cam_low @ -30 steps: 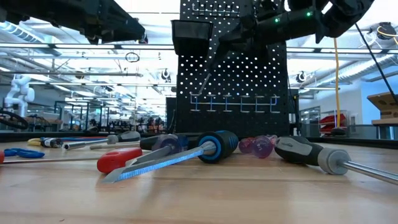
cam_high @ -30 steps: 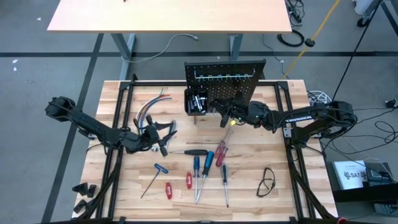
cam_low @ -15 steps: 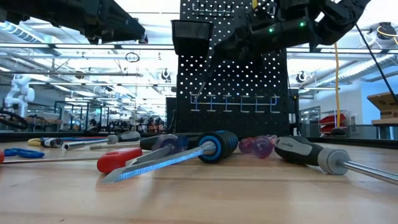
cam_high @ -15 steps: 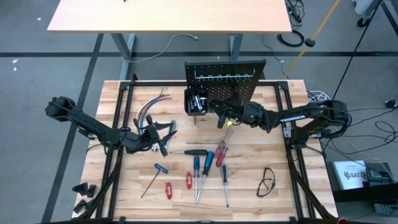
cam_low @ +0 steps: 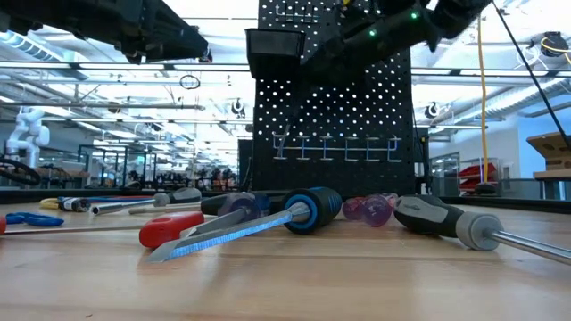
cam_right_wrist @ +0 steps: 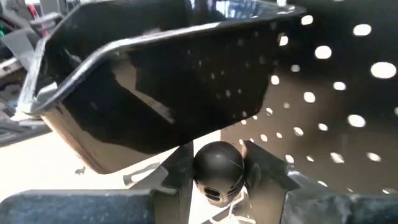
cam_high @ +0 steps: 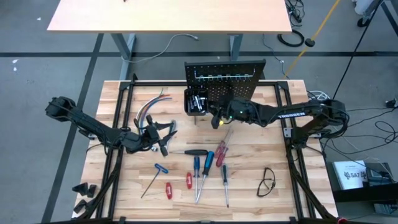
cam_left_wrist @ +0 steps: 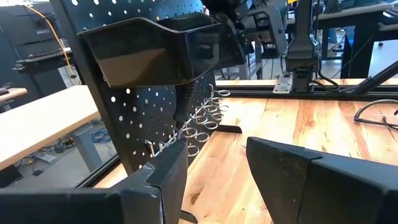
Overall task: Hang tools onto peg board
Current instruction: Hang the black screwdriver on the peg board
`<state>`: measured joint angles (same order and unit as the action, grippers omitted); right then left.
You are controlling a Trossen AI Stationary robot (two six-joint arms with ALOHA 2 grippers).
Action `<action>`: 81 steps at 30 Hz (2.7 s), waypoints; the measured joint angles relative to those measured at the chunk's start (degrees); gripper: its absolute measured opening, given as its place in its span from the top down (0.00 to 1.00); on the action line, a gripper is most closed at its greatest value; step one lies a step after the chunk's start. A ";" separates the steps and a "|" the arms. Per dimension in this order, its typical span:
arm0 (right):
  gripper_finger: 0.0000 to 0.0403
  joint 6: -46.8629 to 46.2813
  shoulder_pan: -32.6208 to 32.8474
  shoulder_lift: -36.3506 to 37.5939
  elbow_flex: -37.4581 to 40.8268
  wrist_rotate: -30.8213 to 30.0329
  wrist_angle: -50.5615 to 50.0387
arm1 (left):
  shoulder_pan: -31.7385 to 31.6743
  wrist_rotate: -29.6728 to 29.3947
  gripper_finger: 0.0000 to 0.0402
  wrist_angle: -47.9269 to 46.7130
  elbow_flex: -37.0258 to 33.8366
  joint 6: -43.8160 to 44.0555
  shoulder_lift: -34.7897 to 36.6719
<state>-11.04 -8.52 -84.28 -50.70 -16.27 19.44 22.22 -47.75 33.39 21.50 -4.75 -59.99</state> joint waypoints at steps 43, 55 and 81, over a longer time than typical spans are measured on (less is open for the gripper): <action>0.53 1.37 0.38 2.46 -3.30 -0.01 -12.88 | 0.00 -0.02 0.57 -1.70 0.00 -0.02 -0.02; 0.97 3.14 1.89 1.61 -3.24 7.29 -17.48 | 0.00 -0.02 0.57 -2.38 0.02 -0.04 -0.02; 1.00 19.47 7.84 -19.90 -3.21 -0.59 21.49 | 0.70 -0.02 0.57 -2.70 0.02 -0.48 0.00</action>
<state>8.43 -0.69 -104.18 -53.91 -16.86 40.94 22.92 -47.77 30.68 21.52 -5.23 -59.99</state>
